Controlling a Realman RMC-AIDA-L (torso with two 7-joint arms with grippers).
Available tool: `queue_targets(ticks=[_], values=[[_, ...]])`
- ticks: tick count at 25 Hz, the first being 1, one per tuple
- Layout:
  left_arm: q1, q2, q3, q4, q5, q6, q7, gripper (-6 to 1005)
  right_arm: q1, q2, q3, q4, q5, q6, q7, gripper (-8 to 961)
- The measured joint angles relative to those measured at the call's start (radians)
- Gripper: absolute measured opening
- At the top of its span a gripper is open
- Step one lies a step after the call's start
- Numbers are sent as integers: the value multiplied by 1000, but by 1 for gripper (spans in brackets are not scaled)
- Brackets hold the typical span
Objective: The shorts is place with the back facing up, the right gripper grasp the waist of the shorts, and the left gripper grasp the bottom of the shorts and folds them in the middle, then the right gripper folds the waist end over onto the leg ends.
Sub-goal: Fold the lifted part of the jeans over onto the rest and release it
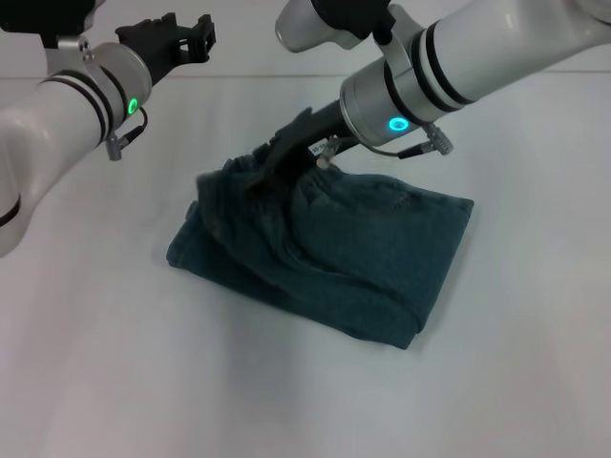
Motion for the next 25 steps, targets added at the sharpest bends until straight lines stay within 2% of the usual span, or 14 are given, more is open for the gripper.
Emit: queue_targets(ticks=[2,8,13,20,25], values=[[-2,-1,2,-2,0,0,0,448,-1,1,0,-15,-11,15,-4,567],[-6,-1,13,-4,0,0,0,448,-7,4,0,-24,-7,33,-16,777],[-6,-1,13,-7,0,0,0,448,-40,11,-23,-36,28,37,-19,917],[-14,0,13,-10,0,0,0,448,-109,9,-112,-111,133,53,-23,909],[-18,1,18,-12,0,0,0,448,-124,7,-131,-124,150,61,8,900]])
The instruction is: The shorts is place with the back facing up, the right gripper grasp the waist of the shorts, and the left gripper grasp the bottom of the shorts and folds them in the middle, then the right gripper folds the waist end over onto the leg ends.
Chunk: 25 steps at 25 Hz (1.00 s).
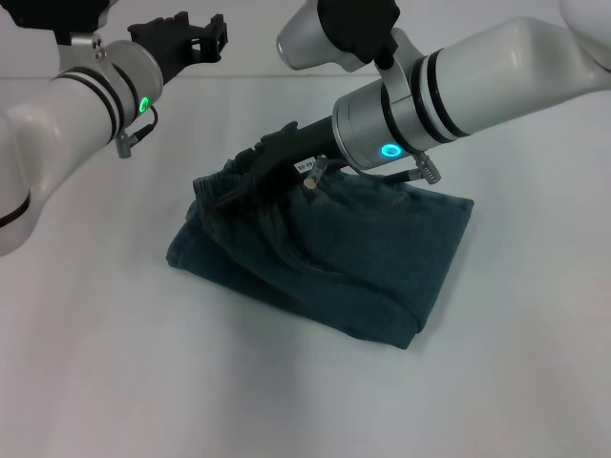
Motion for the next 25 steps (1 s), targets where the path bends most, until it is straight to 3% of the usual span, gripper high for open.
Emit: queue_targets(ticks=[15,25], values=[[-12,3,4,-24,0,0,0,448,-124,-1,-3,-115,19,-8,90,871],[-15,3,5,-23,0,2,0,449,-124,0,-10,-71,65,6,82,865]])
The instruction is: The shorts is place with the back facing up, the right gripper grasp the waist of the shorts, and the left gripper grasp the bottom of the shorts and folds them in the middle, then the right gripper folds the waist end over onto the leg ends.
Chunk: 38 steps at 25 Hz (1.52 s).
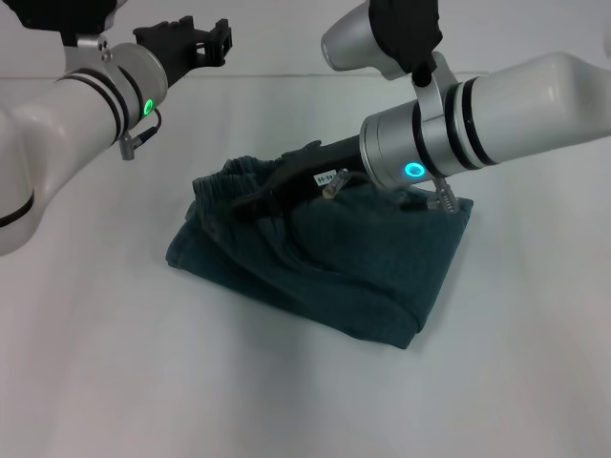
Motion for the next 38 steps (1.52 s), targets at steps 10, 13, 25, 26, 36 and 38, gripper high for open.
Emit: queue_targets(ticks=[10,13,25,26,36,38], values=[[-6,0,2,0,0,8,0,449,30,0,0,57,4,11,-4,858],[-7,0,3,0,0,8,0,449,72,-1,0,117,4,10,-8,857],[-5,-2,25,-2,0,8,0,449,149,5,0,199,5,-1,-101,849],[-5,-2,25,-2,0,8,0,449,150,5,0,200,5,-6,-109,848],[-4,-3,30,-7,0,8,0,449,162,1,0,217,36,-89,-184,842],[-5,-3,30,-12,0,8,0,449,164,0,0,220,36,-93,-186,841]])
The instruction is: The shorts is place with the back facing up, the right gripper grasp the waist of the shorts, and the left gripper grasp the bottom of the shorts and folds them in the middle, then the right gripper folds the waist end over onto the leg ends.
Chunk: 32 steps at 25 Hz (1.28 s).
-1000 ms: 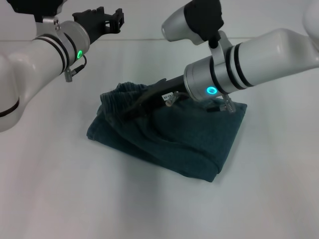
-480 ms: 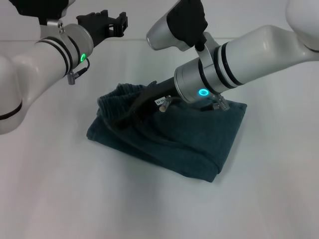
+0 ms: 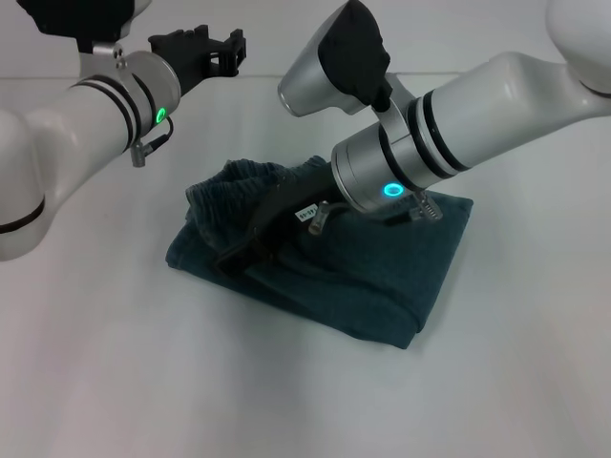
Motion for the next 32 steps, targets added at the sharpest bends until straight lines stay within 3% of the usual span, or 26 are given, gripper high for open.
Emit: queue_targets(ticks=[8,14,18,21,22,25,26,28,32], values=[[9,0,-7,2,0,12,-5,448,-76,0,-15,-107,-4,3,-3,836],[54,0,-38,34,0,120,-5,449,-230,-3,-21,-258,74,-10,-81,840],[124,3,-88,88,-3,211,-4,488,-354,-10,-11,-313,184,-51,-173,844],[190,0,-163,123,-8,311,-2,546,-430,-13,1,-335,234,-77,-234,860],[225,-1,-219,132,-7,398,-1,585,-454,-13,4,-341,246,-85,-253,875],[243,-2,-251,135,-5,461,0,703,-514,-13,12,-347,269,-122,-319,918],[274,-3,-307,137,-1,569,12,742,-534,-13,19,-347,275,-136,-340,932],[304,-3,-371,128,0,692,38,891,-574,-13,41,-348,283,-172,-379,933],[348,-2,-501,86,0,924,82,891,-658,-13,120,-351,317,-266,-486,935]])
